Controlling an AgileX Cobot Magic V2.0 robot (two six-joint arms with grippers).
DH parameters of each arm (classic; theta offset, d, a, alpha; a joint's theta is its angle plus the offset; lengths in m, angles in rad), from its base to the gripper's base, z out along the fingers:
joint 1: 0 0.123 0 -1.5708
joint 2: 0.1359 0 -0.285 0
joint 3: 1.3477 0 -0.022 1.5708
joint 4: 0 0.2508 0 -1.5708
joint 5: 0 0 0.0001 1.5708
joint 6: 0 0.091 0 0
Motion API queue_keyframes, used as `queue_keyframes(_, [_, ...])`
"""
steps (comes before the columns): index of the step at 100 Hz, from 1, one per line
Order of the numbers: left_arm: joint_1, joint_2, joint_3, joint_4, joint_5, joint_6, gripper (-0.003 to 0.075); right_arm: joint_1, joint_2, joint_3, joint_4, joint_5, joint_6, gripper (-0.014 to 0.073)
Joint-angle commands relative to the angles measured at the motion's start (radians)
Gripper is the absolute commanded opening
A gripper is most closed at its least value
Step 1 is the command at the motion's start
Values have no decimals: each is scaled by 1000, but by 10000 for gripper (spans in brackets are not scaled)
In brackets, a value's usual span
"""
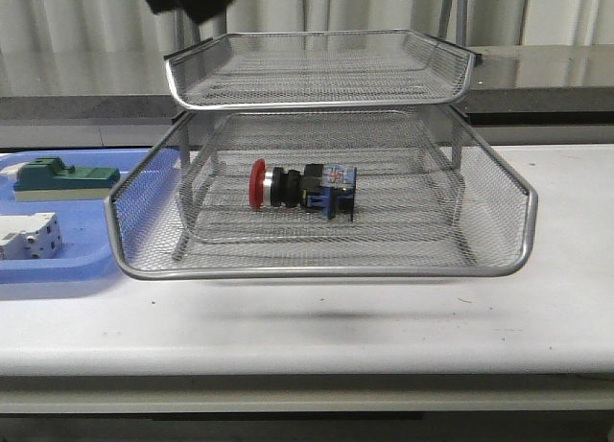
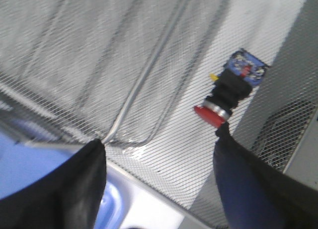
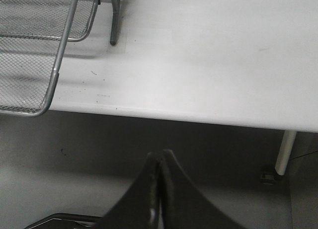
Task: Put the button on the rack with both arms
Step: 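Open the left gripper and withdraw it upward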
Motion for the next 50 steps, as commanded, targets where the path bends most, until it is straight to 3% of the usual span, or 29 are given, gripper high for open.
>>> queue_keyframes(1, [71,-98,-5,-13,-26,-45,439,-6,0,-32,-6,-55,-1,-71])
queue_keyframes(26, [277,-321,209,-119,-210,-88,439,-6,0,-32,-6,-55,-1,-71])
queue_keyframes(50, [353,-609,545,-188,-496,-90,439,-6,0,-32,-6,-55,-1,-71])
